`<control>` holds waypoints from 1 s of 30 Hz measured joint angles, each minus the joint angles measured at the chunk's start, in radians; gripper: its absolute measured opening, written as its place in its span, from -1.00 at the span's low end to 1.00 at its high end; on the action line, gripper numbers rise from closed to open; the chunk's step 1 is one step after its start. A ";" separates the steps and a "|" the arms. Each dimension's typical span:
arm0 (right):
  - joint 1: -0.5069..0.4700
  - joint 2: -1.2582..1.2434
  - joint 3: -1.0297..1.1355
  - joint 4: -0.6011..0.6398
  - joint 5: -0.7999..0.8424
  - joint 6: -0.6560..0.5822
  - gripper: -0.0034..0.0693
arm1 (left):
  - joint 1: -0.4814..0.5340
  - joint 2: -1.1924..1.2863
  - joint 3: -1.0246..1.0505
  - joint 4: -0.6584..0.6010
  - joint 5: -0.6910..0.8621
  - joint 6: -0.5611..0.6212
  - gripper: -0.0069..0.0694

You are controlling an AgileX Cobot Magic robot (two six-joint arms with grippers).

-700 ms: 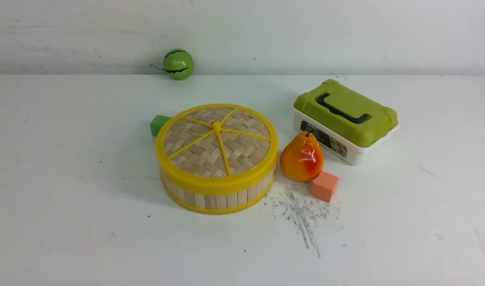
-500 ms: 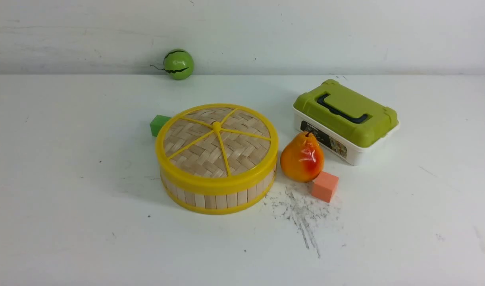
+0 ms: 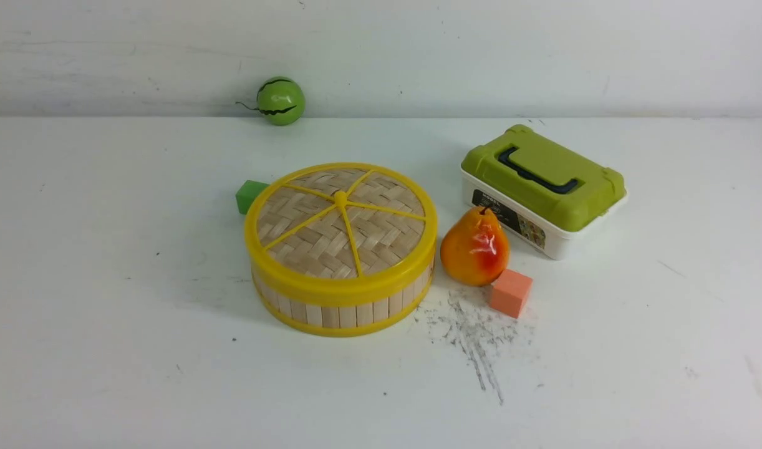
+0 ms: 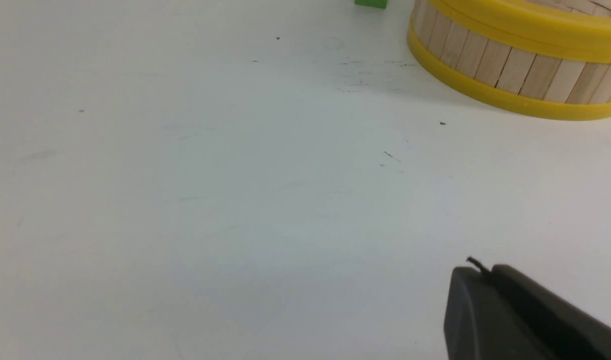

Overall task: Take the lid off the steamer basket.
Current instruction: Use the left arm to lift the lid of the steamer

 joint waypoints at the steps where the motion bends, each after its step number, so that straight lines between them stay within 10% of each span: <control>1: 0.000 0.000 0.000 0.000 0.000 0.000 -0.25 | 0.000 0.000 0.000 0.000 0.000 0.000 -0.77; 30: 0.000 0.000 0.000 0.000 0.000 0.000 -0.25 | 0.000 0.000 0.000 0.000 -0.166 0.000 -0.71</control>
